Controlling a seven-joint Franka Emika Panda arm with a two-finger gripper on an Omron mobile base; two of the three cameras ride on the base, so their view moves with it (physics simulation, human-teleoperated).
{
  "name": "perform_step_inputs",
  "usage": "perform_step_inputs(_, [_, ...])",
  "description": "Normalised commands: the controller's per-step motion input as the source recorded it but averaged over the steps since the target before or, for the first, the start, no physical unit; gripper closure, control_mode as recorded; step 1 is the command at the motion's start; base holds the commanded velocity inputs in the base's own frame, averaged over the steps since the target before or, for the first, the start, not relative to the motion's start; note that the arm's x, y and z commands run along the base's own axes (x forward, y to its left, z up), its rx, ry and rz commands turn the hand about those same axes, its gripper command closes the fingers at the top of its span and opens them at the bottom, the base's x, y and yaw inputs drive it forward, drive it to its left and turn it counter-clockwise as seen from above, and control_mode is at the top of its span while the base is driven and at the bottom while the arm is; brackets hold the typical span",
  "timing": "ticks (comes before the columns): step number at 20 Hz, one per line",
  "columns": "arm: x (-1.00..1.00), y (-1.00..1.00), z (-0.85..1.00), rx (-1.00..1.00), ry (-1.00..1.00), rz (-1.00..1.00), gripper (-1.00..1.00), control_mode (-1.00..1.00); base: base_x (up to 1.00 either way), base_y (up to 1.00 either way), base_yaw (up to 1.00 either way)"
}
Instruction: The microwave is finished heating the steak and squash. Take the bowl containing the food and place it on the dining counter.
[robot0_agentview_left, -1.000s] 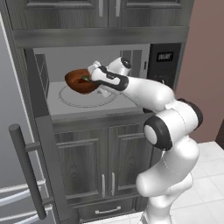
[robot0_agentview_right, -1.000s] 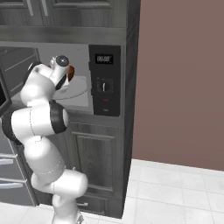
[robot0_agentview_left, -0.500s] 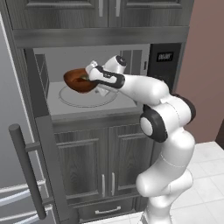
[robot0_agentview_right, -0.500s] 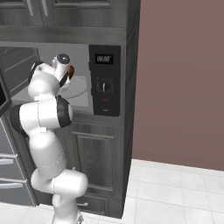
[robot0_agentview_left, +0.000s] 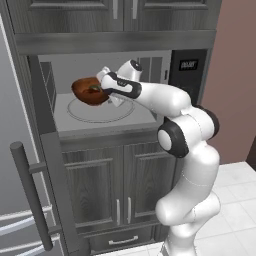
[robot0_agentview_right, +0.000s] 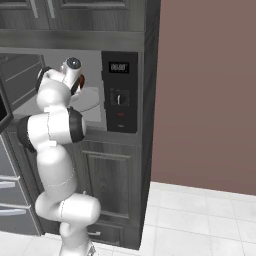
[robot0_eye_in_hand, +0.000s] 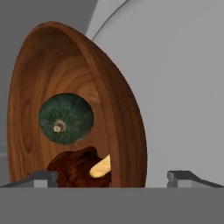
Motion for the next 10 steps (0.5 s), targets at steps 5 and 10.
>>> perform_step_inputs(5, [0.03, 0.04, -0.07, 0.00, 0.00, 0.00, 1.00, -1.00, 0.00, 0.00, 0.00])
perform_step_inputs(10, [0.05, 0.20, -0.16, 0.00, 0.00, 0.00, 1.00, -1.00, 0.00, 0.00, 0.00])
